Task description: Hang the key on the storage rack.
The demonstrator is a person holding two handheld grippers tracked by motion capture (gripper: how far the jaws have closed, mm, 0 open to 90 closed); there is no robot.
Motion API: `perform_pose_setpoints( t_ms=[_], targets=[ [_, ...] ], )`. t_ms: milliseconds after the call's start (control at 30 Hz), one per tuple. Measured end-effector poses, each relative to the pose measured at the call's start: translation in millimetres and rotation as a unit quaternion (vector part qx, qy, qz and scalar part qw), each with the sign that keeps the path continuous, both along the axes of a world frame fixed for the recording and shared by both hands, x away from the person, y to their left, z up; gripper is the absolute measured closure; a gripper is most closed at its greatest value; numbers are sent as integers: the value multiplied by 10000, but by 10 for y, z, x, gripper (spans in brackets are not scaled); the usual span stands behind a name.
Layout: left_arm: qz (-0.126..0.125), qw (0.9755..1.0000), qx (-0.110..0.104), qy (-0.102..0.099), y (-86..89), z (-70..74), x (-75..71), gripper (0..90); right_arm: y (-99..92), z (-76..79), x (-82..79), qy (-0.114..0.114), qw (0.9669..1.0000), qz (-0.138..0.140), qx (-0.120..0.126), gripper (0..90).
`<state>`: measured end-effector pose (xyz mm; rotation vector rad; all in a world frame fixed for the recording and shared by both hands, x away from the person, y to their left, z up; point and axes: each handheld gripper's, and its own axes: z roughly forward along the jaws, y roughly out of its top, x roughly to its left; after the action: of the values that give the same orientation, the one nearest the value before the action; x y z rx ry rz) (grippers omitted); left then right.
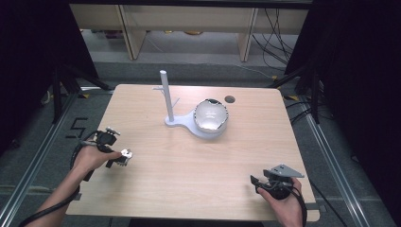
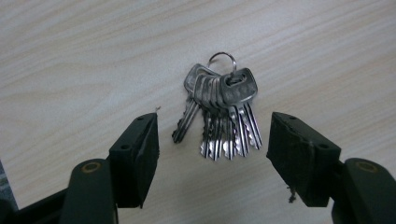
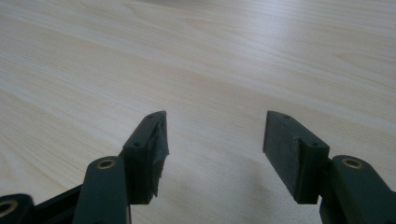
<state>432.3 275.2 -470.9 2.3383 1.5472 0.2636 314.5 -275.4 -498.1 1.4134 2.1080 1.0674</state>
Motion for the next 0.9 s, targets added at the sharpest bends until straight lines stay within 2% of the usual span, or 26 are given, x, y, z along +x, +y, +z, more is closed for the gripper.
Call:
perform_pose_setpoints(
  t_ms=[33,67,100,133,167,200,233,267,300,333,400,433,467,500,533,600,633,667,733,767,800,900],
  targets=[
    [-76,10000,36,-38,3,-8,35,321,-2,15,-11,46,9999,-39,-89,410],
    [-123,9998,125,11,-4,1,73,318,2,11,-7,56,9999,-36,-96,409],
    [-113,9999,121,8,-11,-4,89,315,1,9,-6,25,9999,-52,-151,408],
    [-7,10000,57,63,-39,-17,105,310,2,11,-9,27,9999,-49,-125,407],
    [102,9998,1,155,-62,-26,104,301,32,18,-31,223,9996,-149,39,407],
    [102,9998,1,155,-62,-26,104,299,32,18,-31,223,9996,-149,39,407],
    [55,9997,43,252,-85,-39,137,296,-2,9,-3,52,9999,-10,-107,406],
    [55,9997,43,252,-85,-39,137,296,-2,9,-3,52,9999,-10,-107,406],
    [14,9992,137,378,-109,-56,164,292,41,15,-39,252,9993,-234,124,405],
    [14,9992,137,378,-109,-56,164,293,20,12,-24,154,9998,-118,12,405],
    [-30,9989,297,348,-129,-75,198,292,25,12,-25,192,9997,-142,7,404],
    [-41,9986,362,377,-138,-85,208,293,6,7,-10,108,9999,-28,-44,404],
    [-41,9986,362,377,-138,-85,208,293,6,7,-10,108,9999,-28,-44,404],
    [81,9982,337,488,-168,-97,214,293,4,3,-6,86,9999,-2,-101,404],
    [-127,9978,477,446,-148,-107,243,292,5,2,-5,80,9999,-1,-107,403],
    [-170,9972,532,495,-149,-108,256,289,9,4,-7,97,9999,-5,-82,403],
    [-273,9961,602,586,-161,-126,273,287,12,2,-5,95,9999,-10,-85,403],
    [-273,9961,602,586,-161,-126,273,285,12,2,-5,95,9999,-10,-85,403],
    [-239,9959,497,719,-197,-143,274,284,9,-1,-4,101,9999,-4,-97,402],
    [-12,9960,421,789,-233,-146,256,285,9,-2,-4,102,9999,-4,-95,402],
    [38,9954,411,859,-249,-152,255,286,9,-2,-4,103,9999,-2,-97,401],
    [77,9952,362,909,-255,-155,268,302,7,2,-8,95,9999,-6,-90,400]
  ],
)
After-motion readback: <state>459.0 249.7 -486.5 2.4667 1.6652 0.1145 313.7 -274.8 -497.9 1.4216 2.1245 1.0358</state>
